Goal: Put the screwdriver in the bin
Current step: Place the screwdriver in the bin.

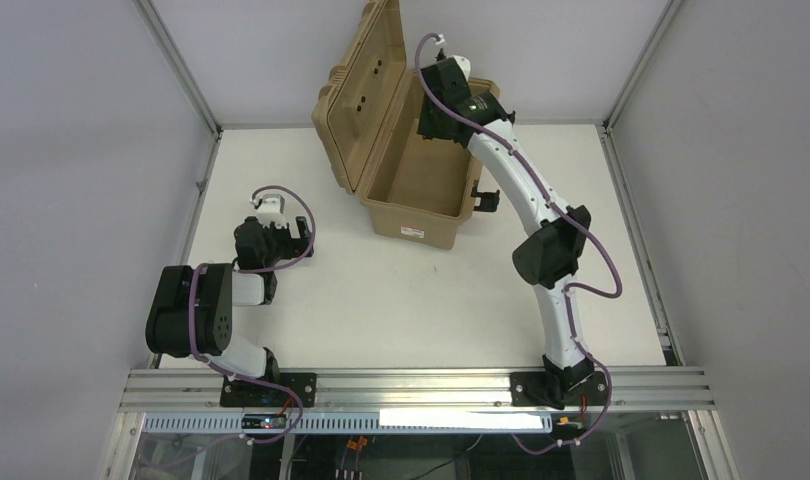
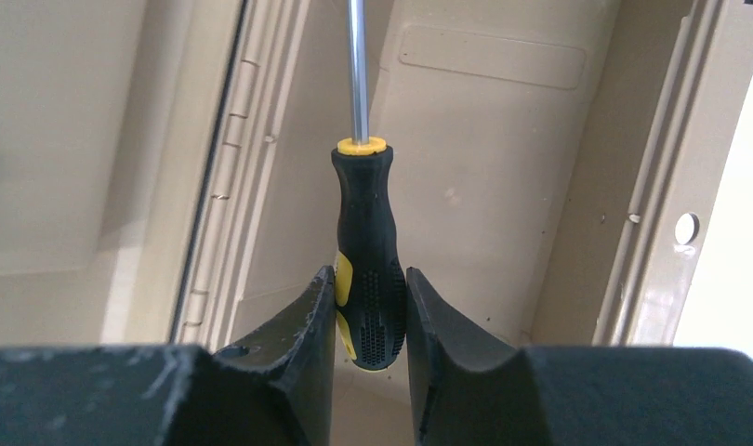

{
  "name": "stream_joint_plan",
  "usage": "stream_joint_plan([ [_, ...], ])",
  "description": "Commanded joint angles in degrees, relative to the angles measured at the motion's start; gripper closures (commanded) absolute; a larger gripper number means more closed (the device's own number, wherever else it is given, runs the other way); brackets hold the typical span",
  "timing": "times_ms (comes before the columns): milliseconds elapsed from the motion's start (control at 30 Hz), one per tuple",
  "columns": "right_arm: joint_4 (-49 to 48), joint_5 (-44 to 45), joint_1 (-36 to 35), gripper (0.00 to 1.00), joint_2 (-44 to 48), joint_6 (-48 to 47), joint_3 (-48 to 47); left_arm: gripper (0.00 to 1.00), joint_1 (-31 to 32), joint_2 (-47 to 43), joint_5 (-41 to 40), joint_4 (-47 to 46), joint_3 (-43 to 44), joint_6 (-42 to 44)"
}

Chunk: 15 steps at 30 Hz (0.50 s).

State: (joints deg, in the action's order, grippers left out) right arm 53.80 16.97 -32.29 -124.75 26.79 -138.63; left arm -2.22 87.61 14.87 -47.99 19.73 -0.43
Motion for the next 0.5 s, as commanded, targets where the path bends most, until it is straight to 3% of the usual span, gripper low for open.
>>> stream_joint_plan([
  [0,-7.14,4.22,-0.26,0.97,-0.58,0.62,4.06,0.01,0.21,-1.13,-0.37,-1.75,0.54,0.53],
  [467,-15.98,4.70,0.30,0.97,-7.01,1.58,16.54,0.01,0.20,-1.17,-0.33,-1.75,0.53,0.53],
])
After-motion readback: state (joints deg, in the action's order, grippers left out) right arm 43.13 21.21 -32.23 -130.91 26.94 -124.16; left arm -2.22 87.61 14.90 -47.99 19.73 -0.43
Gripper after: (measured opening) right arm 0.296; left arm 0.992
